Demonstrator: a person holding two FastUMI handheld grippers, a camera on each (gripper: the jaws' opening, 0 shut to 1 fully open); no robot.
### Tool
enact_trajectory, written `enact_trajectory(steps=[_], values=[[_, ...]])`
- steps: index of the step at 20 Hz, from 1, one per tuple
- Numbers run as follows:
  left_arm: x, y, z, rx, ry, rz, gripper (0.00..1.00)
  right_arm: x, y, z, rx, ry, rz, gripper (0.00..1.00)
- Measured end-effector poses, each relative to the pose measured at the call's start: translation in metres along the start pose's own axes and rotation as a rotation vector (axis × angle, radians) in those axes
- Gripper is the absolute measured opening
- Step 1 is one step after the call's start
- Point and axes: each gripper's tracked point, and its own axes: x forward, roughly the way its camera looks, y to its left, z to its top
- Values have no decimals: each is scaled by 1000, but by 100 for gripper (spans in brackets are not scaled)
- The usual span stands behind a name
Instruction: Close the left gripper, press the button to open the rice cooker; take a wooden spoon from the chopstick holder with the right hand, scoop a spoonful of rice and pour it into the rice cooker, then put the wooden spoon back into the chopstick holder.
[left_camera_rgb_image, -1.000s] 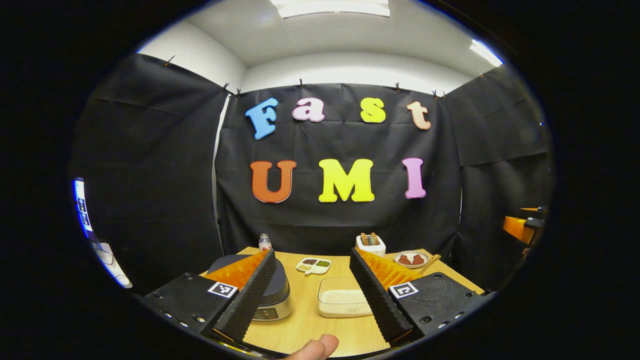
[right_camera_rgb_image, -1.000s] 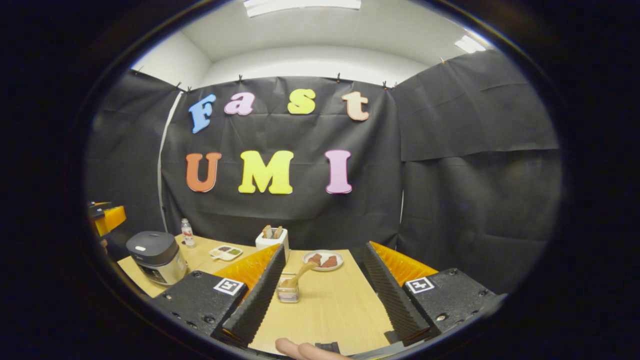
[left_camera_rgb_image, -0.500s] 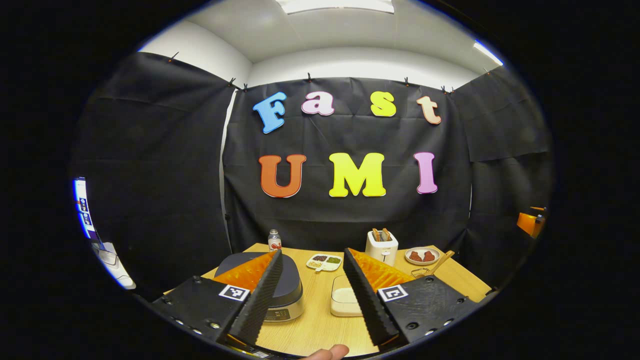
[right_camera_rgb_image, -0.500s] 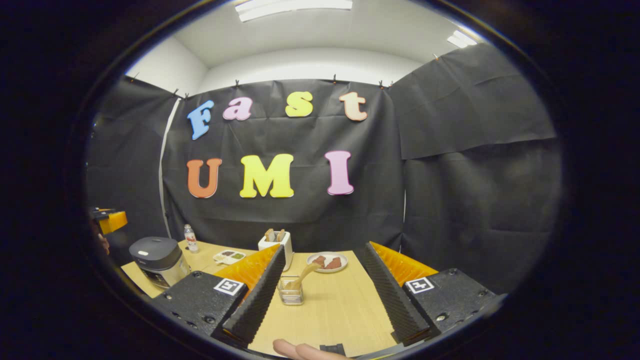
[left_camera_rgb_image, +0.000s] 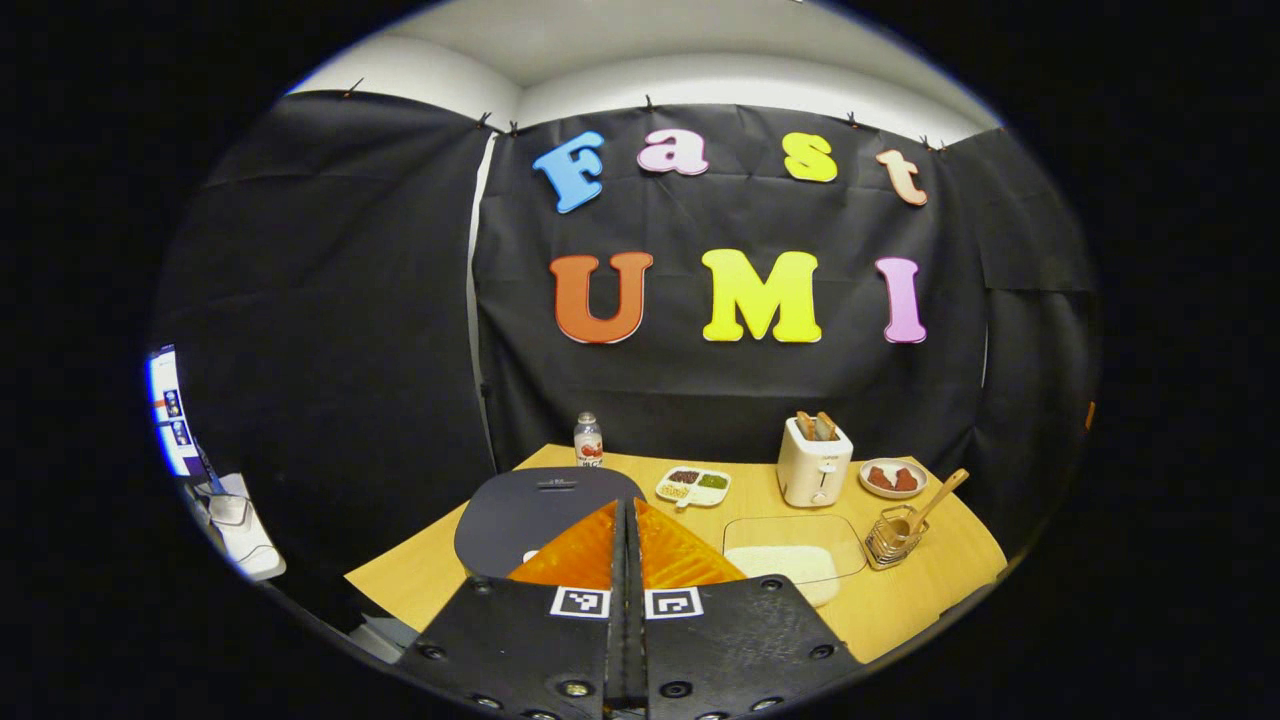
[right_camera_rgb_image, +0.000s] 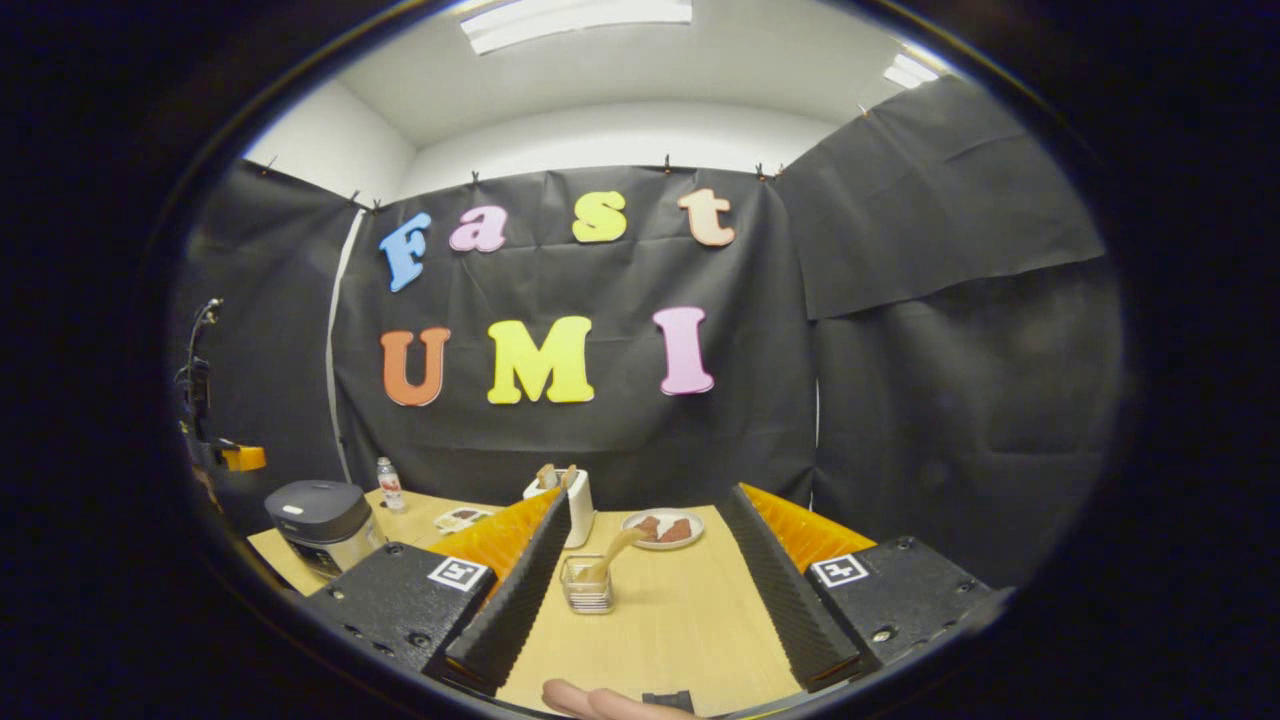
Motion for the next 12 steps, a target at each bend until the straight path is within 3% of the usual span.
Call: enact_trajectory(steps=[12], values=[[73, 59, -74, -15, 294, 122, 0, 15, -2, -28, -37, 50, 23, 96]])
